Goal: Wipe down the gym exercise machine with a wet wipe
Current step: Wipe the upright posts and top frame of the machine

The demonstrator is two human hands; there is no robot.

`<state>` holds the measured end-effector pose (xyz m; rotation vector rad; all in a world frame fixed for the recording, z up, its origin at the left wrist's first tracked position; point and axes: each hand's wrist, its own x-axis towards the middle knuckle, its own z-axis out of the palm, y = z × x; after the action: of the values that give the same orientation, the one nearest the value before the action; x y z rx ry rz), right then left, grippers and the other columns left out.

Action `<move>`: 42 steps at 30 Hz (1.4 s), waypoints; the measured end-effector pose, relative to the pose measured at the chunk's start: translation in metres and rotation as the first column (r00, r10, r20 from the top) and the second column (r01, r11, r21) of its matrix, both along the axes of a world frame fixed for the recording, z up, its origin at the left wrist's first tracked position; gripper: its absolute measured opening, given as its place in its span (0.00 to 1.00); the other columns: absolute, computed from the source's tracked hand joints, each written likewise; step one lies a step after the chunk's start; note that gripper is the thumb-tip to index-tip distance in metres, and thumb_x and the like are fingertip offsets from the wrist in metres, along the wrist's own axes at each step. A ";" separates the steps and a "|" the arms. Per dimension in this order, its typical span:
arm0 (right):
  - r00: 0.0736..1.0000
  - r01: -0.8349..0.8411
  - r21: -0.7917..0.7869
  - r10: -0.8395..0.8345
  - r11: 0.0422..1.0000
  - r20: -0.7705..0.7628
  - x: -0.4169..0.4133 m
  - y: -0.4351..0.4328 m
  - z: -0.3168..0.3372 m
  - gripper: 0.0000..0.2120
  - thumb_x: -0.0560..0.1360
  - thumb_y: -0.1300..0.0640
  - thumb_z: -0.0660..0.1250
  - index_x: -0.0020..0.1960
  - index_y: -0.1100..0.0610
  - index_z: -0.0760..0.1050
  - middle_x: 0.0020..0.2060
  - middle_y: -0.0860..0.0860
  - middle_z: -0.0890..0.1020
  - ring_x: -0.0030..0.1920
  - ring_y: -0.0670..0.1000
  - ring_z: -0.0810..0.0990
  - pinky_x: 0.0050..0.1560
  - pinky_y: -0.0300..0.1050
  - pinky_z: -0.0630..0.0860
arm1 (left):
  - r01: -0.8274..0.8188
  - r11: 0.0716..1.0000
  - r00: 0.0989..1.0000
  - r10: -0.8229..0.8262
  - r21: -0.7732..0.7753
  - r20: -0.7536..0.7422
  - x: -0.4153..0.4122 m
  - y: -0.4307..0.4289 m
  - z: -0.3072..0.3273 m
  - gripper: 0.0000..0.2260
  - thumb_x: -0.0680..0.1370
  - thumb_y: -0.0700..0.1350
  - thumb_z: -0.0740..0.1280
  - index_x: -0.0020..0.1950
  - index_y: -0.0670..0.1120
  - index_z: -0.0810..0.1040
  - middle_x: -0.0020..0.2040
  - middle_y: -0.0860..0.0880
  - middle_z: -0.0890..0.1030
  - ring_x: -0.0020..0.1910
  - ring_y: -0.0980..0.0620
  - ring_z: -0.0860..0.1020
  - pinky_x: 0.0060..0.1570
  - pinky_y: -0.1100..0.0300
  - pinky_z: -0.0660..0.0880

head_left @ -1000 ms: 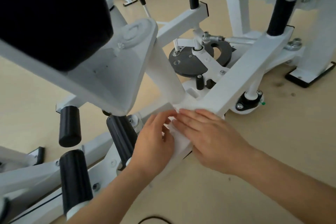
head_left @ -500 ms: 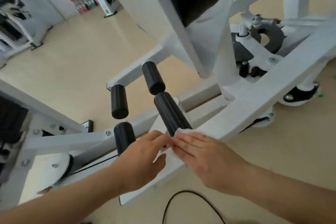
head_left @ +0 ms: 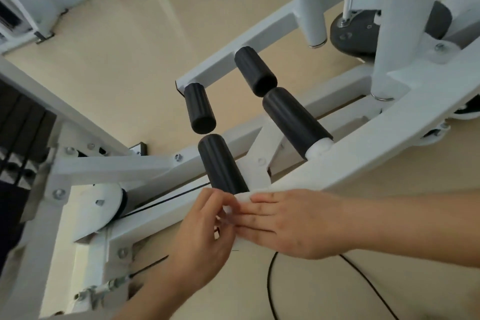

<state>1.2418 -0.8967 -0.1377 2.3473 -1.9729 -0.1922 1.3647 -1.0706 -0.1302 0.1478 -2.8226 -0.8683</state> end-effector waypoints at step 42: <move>0.338 0.848 0.217 -0.808 0.484 0.483 0.154 -0.159 -0.103 0.29 0.58 0.66 0.71 0.60 0.68 0.79 0.58 0.62 0.81 0.65 0.61 0.76 0.53 0.51 0.81 | -0.516 0.720 0.821 0.260 0.464 0.509 0.020 -0.090 -0.082 0.08 0.75 0.42 0.69 0.46 0.56 0.81 0.43 0.54 0.84 0.44 0.58 0.82 0.48 0.60 0.79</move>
<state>1.3961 -1.0553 -0.2407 1.0953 -3.2149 0.5689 1.3846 -1.1602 -0.2125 1.1107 -2.5553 -1.7252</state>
